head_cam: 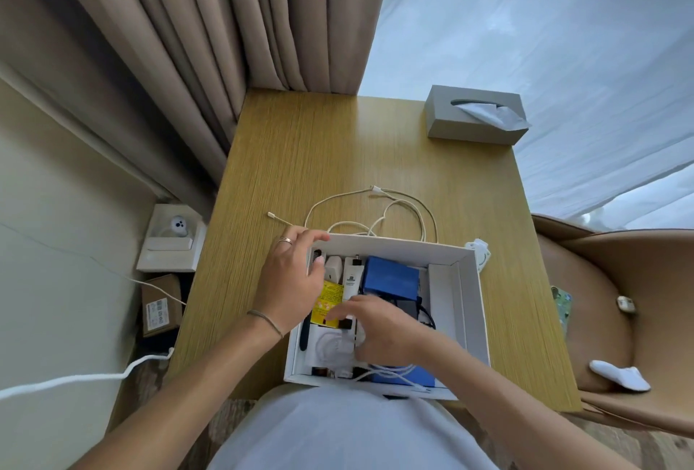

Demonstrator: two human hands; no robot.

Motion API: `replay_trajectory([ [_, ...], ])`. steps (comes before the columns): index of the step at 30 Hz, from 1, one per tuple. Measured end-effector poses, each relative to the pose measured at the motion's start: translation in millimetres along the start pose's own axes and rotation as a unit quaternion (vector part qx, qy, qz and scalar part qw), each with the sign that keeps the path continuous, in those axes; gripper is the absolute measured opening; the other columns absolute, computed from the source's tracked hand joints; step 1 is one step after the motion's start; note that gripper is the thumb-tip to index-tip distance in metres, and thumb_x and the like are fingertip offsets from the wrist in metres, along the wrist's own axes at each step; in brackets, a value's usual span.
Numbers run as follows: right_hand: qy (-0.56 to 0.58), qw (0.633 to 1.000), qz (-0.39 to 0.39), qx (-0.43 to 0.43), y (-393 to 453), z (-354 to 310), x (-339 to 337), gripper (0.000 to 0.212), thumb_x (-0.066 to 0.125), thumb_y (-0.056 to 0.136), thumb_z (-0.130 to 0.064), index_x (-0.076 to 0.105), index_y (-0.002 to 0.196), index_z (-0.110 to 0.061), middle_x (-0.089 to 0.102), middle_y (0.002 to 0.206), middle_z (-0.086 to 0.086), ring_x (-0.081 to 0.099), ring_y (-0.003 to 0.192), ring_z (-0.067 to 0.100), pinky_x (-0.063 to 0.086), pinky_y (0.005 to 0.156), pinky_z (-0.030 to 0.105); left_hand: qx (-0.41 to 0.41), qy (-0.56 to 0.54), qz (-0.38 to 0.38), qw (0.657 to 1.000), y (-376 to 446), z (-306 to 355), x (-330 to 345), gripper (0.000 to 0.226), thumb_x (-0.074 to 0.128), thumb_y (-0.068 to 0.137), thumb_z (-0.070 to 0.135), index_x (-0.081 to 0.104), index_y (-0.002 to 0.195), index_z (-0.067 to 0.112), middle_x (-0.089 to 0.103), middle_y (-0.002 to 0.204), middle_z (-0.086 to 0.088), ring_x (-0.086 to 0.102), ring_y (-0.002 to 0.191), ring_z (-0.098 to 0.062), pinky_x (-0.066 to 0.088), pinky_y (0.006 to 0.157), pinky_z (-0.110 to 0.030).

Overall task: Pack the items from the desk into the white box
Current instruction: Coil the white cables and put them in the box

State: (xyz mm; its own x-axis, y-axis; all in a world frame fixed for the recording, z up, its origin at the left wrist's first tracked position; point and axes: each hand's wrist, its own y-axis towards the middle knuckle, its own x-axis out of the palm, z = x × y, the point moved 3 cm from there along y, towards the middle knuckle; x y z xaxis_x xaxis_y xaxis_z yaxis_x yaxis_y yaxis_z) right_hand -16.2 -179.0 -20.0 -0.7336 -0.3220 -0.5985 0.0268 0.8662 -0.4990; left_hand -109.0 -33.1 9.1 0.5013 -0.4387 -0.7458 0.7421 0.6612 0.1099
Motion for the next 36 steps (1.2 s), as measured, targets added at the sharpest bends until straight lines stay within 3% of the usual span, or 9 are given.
replay_trajectory([
  [3, 0.049, 0.995, 0.088, 0.011, -8, 1, -34, 0.055, 0.070, 0.083, -0.011, 0.061, 0.134, -0.027, 0.063, 0.135, -0.008, 0.054, 0.124, 0.009, 0.044, 0.106, 0.029, 0.031, 0.001, -0.027, 0.999, 15, 16, 6, 0.030, 0.062, 0.090, 0.010, 0.064, 0.117, 0.022, 0.056, 0.110, 0.006, 0.049, 0.101, -0.012, 0.044, 0.084, -0.027],
  [7, 0.139, 0.967, 0.211, 0.031, -18, 16, -79, 0.036, 0.065, 0.089, -0.008, 0.070, 0.122, -0.023, 0.072, 0.119, -0.011, 0.063, 0.111, 0.001, 0.048, 0.096, 0.020, 0.067, 0.010, -0.054, 0.996, 44, 33, 15, 0.027, 0.059, 0.091, 0.012, 0.064, 0.114, 0.023, 0.061, 0.107, 0.007, 0.053, 0.103, -0.012, 0.045, 0.088, -0.029],
  [11, 0.180, 0.937, 0.294, 0.057, -19, 37, -110, 0.024, 0.060, 0.094, -0.008, 0.073, 0.107, -0.024, 0.074, 0.102, -0.012, 0.066, 0.098, 0.001, 0.053, 0.088, 0.020, 0.026, 0.052, -0.109, 0.992, 84, 36, 35, 0.022, 0.054, 0.094, 0.019, 0.063, 0.113, 0.025, 0.063, 0.103, 0.008, 0.055, 0.096, -0.011, 0.049, 0.083, -0.031],
  [15, 0.224, 0.919, 0.307, 0.104, -7, 57, -127, 0.019, 0.060, 0.096, -0.009, 0.074, 0.103, -0.019, 0.074, 0.101, -0.005, 0.068, 0.097, 0.008, 0.056, 0.090, 0.030, -0.049, 0.122, -0.227, 0.965, 122, 31, 64, 0.021, 0.047, 0.097, 0.028, 0.063, 0.111, 0.025, 0.066, 0.102, 0.007, 0.061, 0.087, -0.013, 0.053, 0.075, -0.032],
  [20, 0.249, 0.910, 0.310, 0.114, -1, 67, -132, 0.020, 0.058, 0.097, -0.009, 0.073, 0.103, -0.021, 0.073, 0.102, -0.007, 0.067, 0.097, 0.004, 0.054, 0.089, 0.026, -0.129, 0.206, -0.331, 0.912, 140, 21, 99, 0.023, 0.047, 0.095, 0.033, 0.059, 0.081, 0.021, 0.053, 0.070, 0.001, 0.046, 0.058, -0.019, 0.036, 0.055, -0.028],
  [23, 0.252, 0.907, 0.320, 0.108, -4, 71, -134, 0.020, 0.058, 0.096, -0.009, 0.074, 0.103, -0.019, 0.074, 0.101, -0.008, 0.067, 0.098, 0.004, 0.053, 0.088, 0.025, -0.222, 0.138, -0.376, 0.889, 137, 19, 113, 0.024, 0.052, 0.097, 0.033, 0.060, 0.084, 0.014, 0.046, 0.065, 0.002, 0.038, 0.054, -0.015, 0.030, 0.050, -0.026],
  [26, 0.256, 0.906, 0.325, 0.094, -8, 74, -132, 0.019, 0.058, 0.097, -0.008, 0.074, 0.103, -0.016, 0.074, 0.102, -0.006, 0.067, 0.097, 0.005, 0.052, 0.087, 0.022, -0.260, 0.071, -0.438, 0.858, 134, 18, 116, 0.021, 0.055, 0.096, 0.030, 0.070, 0.093, 0.016, 0.051, 0.073, 0.002, 0.044, 0.064, -0.013, 0.036, 0.061, -0.026],
  [31, 0.263, 0.895, 0.342, 0.111, -14, 82, -128, 0.019, 0.058, 0.097, -0.009, 0.074, 0.104, -0.019, 0.073, 0.103, -0.006, 0.066, 0.099, 0.006, 0.054, 0.090, 0.028, -0.269, -0.096, -0.359, 0.888, 137, 28, 106, 0.028, 0.052, 0.101, 0.022, 0.065, 0.082, 0.007, 0.064, 0.077, -0.007, 0.055, 0.063, -0.014, 0.046, 0.063, -0.026],
  [36, 0.237, 0.884, 0.391, 0.099, -25, 74, -130, 0.036, 0.066, 0.091, -0.014, 0.063, 0.125, -0.025, 0.066, 0.121, -0.010, 0.060, 0.112, 0.009, 0.051, 0.100, 0.037, -0.106, -0.144, -0.230, 0.957, 126, 58, 67, 0.039, 0.060, 0.096, 0.036, 0.062, 0.068, 0.011, 0.060, 0.073, -0.005, 0.053, 0.066, -0.018, 0.047, 0.073, -0.036],
])
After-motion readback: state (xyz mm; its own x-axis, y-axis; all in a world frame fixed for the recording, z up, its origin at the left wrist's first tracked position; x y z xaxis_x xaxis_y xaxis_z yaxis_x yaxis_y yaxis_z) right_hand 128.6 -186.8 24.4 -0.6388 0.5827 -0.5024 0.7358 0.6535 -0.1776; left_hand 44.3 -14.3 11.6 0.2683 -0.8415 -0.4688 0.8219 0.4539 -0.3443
